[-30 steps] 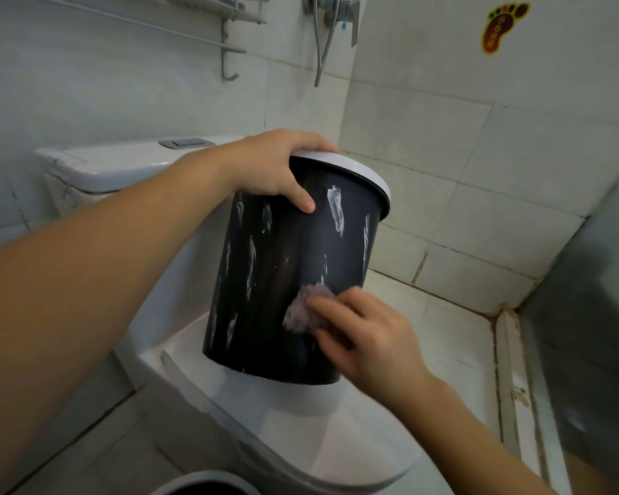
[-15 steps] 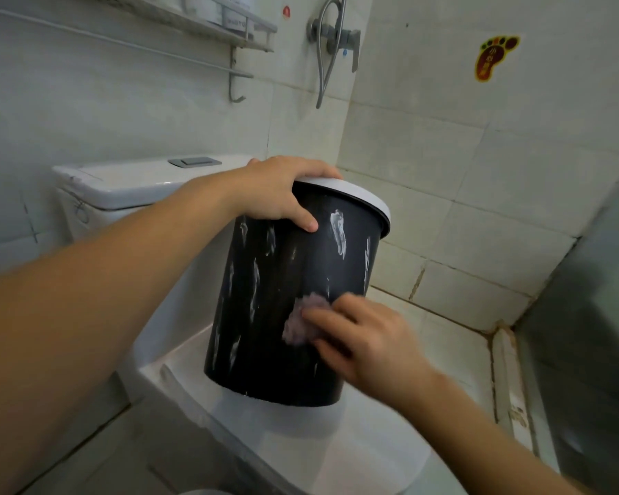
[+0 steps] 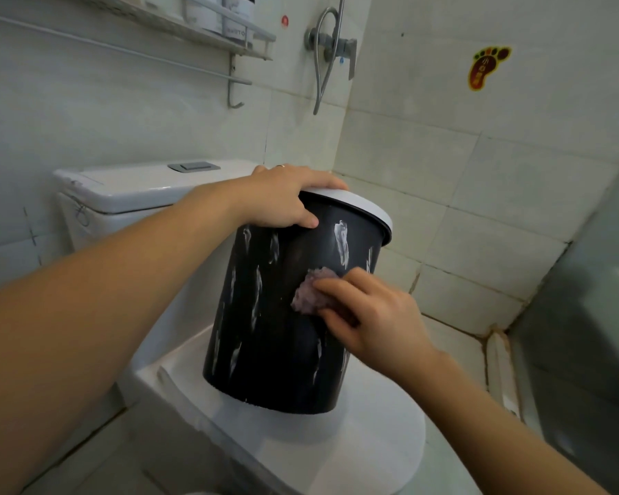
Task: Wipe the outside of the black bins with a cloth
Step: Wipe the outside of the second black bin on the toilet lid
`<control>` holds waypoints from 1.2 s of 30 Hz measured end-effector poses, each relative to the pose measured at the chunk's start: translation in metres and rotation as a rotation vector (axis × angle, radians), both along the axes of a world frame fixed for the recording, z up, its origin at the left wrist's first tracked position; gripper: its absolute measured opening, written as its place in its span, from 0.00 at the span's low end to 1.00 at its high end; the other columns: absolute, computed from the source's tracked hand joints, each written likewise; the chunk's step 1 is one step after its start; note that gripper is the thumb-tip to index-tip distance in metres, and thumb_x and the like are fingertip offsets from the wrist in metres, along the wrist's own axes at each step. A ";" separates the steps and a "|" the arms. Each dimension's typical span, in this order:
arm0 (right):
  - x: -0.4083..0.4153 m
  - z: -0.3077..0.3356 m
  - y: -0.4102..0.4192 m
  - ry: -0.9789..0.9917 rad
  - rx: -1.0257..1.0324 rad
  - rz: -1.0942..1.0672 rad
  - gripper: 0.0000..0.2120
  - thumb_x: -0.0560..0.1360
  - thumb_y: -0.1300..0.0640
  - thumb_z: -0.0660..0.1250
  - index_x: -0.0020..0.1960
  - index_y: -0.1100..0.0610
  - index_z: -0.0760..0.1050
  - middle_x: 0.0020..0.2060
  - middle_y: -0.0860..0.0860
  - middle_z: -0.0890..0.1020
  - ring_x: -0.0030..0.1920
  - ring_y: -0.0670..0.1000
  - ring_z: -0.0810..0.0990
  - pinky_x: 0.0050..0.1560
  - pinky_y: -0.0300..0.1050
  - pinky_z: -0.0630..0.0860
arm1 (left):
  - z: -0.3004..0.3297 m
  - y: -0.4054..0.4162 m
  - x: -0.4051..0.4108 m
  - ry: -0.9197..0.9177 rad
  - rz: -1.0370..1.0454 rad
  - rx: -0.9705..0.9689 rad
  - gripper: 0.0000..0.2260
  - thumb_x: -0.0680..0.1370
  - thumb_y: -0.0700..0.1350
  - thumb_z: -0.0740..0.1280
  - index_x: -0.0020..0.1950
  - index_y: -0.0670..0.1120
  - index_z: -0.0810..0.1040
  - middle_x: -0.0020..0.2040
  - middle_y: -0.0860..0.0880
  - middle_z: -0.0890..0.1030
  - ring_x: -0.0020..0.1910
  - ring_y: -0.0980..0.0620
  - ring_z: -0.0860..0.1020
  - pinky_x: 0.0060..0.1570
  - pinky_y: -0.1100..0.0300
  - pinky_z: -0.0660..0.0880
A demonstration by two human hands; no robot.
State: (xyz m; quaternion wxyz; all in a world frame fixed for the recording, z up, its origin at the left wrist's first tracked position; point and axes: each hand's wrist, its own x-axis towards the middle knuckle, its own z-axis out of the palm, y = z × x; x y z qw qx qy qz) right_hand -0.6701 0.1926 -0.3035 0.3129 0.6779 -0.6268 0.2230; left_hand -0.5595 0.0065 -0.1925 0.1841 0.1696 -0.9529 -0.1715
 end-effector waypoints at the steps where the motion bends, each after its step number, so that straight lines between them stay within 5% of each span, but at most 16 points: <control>1: -0.002 0.006 -0.003 -0.016 -0.027 -0.037 0.13 0.73 0.55 0.72 0.57 0.53 0.81 0.41 0.51 0.78 0.37 0.54 0.78 0.30 0.45 0.75 | 0.001 0.001 0.000 -0.007 0.000 0.000 0.27 0.76 0.44 0.69 0.68 0.69 0.69 0.60 0.60 0.73 0.57 0.56 0.64 0.65 0.53 0.56; 10: -0.005 0.051 -0.027 -0.103 -0.160 -0.161 0.12 0.75 0.55 0.71 0.59 0.53 0.81 0.45 0.53 0.81 0.42 0.57 0.79 0.33 0.45 0.73 | 0.005 0.013 -0.002 -0.046 -0.045 0.022 0.27 0.77 0.41 0.65 0.67 0.70 0.70 0.68 0.60 0.74 0.68 0.53 0.66 0.74 0.46 0.55; 19: -0.018 0.046 -0.014 -0.091 -0.105 -0.099 0.13 0.75 0.54 0.71 0.59 0.54 0.80 0.45 0.53 0.80 0.41 0.58 0.79 0.34 0.51 0.77 | 0.006 0.011 0.002 -0.030 -0.014 0.066 0.27 0.77 0.39 0.66 0.65 0.70 0.71 0.59 0.60 0.74 0.58 0.55 0.67 0.71 0.47 0.60; 24: -0.016 0.014 0.004 0.020 0.053 0.022 0.15 0.75 0.52 0.71 0.61 0.53 0.79 0.44 0.51 0.77 0.39 0.53 0.77 0.31 0.45 0.75 | 0.005 0.009 0.007 -0.027 0.021 0.102 0.27 0.76 0.39 0.65 0.65 0.70 0.72 0.61 0.57 0.75 0.59 0.53 0.70 0.71 0.46 0.61; 31: -0.025 0.046 -0.015 -0.128 -0.147 -0.123 0.13 0.75 0.55 0.72 0.60 0.53 0.80 0.45 0.52 0.80 0.40 0.57 0.79 0.35 0.46 0.75 | 0.006 0.012 0.006 -0.041 -0.012 0.100 0.27 0.75 0.39 0.65 0.65 0.69 0.72 0.59 0.58 0.76 0.57 0.53 0.70 0.69 0.44 0.62; 36: -0.021 0.042 -0.013 -0.103 -0.087 -0.073 0.14 0.76 0.53 0.71 0.61 0.54 0.79 0.46 0.53 0.79 0.41 0.55 0.78 0.35 0.46 0.75 | 0.005 0.010 0.006 -0.027 -0.025 0.109 0.27 0.75 0.39 0.65 0.64 0.69 0.73 0.58 0.59 0.76 0.59 0.53 0.71 0.70 0.43 0.63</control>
